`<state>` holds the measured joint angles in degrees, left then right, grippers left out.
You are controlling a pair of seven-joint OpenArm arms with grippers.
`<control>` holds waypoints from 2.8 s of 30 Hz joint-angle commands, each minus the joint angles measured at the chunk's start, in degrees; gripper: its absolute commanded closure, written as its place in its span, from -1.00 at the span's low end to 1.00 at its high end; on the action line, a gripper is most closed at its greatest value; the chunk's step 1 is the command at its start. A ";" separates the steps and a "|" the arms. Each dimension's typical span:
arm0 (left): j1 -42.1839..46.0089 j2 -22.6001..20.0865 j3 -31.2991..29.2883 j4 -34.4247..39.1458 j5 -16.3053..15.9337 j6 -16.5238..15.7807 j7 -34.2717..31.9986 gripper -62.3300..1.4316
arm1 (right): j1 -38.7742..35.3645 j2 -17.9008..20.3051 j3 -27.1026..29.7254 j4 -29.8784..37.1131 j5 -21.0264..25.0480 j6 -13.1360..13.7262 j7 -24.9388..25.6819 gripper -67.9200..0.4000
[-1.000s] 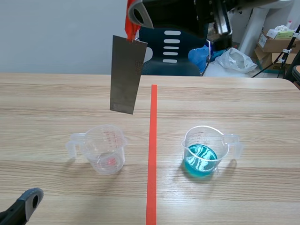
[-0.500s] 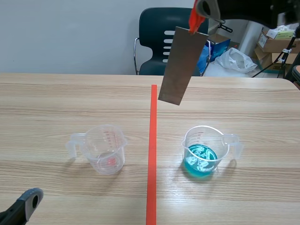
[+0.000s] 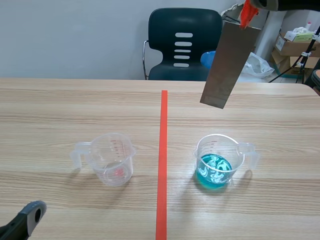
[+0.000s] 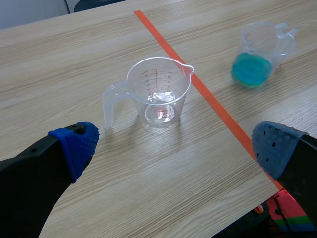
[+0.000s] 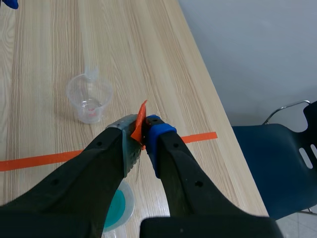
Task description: Do the redox reaction experiment
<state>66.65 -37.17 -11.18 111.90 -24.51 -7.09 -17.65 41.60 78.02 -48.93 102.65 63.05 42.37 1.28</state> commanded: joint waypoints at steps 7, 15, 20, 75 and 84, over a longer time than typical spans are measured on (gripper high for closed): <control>-0.17 0.31 -0.22 1.05 -0.11 -0.07 -0.94 -1.00 | -0.85 5.88 0.11 0.42 1.01 0.35 4.70 0.96; -0.17 0.31 -0.22 1.05 -0.09 -0.07 -0.94 -1.00 | -1.68 9.42 0.11 0.42 7.28 0.35 5.25 0.96; -0.17 0.31 -0.20 1.05 -0.09 -0.07 -0.94 -1.00 | -3.82 9.42 0.11 0.42 9.42 0.35 4.96 0.96; -0.15 0.31 -0.20 1.05 -0.11 -0.09 -0.96 -1.00 | -4.83 9.27 0.11 0.42 17.11 0.35 -6.10 0.96; -0.15 0.31 -0.20 1.05 -0.11 -0.09 -0.96 -1.00 | -4.83 9.27 0.11 0.42 17.11 0.35 -6.10 0.96</control>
<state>66.65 -37.17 -11.18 111.90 -24.51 -7.09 -17.65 36.16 87.11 -49.21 102.65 79.33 42.28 -5.50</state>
